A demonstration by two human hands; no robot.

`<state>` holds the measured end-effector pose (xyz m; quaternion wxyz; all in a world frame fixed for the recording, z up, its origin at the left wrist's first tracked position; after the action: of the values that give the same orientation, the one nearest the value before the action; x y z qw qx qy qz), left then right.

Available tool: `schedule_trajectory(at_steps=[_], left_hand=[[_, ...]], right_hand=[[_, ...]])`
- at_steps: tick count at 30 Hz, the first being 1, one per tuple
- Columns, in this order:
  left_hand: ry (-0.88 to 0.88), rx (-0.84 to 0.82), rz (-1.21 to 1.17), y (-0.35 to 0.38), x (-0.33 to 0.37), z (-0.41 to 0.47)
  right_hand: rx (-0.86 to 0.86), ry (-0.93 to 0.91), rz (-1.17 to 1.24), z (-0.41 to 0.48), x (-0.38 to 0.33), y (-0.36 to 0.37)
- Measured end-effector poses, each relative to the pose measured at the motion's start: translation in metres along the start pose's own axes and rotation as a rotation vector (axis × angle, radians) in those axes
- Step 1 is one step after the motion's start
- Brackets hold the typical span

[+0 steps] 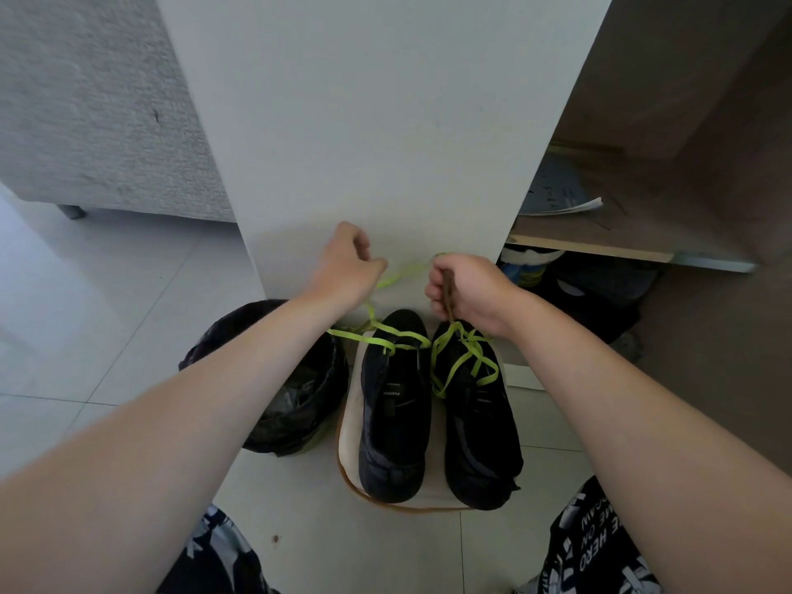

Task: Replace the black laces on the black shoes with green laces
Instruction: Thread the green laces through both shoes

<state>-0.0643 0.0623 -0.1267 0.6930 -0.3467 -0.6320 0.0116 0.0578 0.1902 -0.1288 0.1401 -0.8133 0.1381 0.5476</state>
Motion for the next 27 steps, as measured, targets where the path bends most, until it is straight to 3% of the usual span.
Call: schedule_trajectory(at_steps=[3, 6, 13, 15, 18, 20, 21, 22, 24, 25, 27], left_hand=[[-0.061, -0.347, -0.075, 0.027, 0.012, -0.018], [-0.175, -0.661, -0.227, 0.045, 0.015, -0.036], [-0.073, -0.54, -0.07, 0.039, 0.014, -0.03], [-0.089, -0.525, 0.005, 0.036, 0.008, -0.026], [-0.058, -0.539, 0.111, 0.033, 0.0, -0.022], [-0.045, -0.55, 0.114, 0.033, -0.001, -0.022], [-0.04, -0.558, 0.124, 0.033, 0.0, -0.023], [-0.035, -0.565, 0.145, 0.034, 0.001, -0.024], [-0.036, -0.588, 0.182, 0.037, 0.002, -0.026], [-0.037, -0.597, 0.193, 0.038, 0.002, -0.026], [-0.033, -0.6, 0.207, 0.04, 0.002, -0.026]], right_hand=[[0.073, -0.14, -0.052, 0.001, -0.007, 0.0], [-0.009, -0.167, -0.022, 0.006, -0.004, 0.004], [-0.087, -0.118, -0.034, 0.002, -0.002, 0.003], [0.001, -0.005, -0.224, 0.0, 0.002, -0.003], [0.114, 0.229, -0.81, -0.01, 0.01, -0.017], [0.21, 0.207, -1.218, -0.014, 0.005, -0.025], [0.243, 0.089, -1.256, -0.012, 0.001, -0.024], [0.213, -0.051, -1.16, -0.011, -0.005, -0.018], [-0.017, -0.253, -0.778, -0.011, -0.01, 0.005], [-0.138, -0.268, -0.617, -0.012, -0.008, 0.016], [-0.185, -0.243, -0.539, -0.009, -0.002, 0.024]])
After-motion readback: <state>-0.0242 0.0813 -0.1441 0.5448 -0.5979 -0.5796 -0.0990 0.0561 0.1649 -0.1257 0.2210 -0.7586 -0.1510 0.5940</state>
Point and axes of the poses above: each hand's wrist, its own z-axis towards the middle knuckle, its own y-axis out of the palm, x = y × z, the point moved 5 cm from there along z, towards the middle knuckle, and after that the axes turned 4 degrees about -y, right-handed, at the moved point
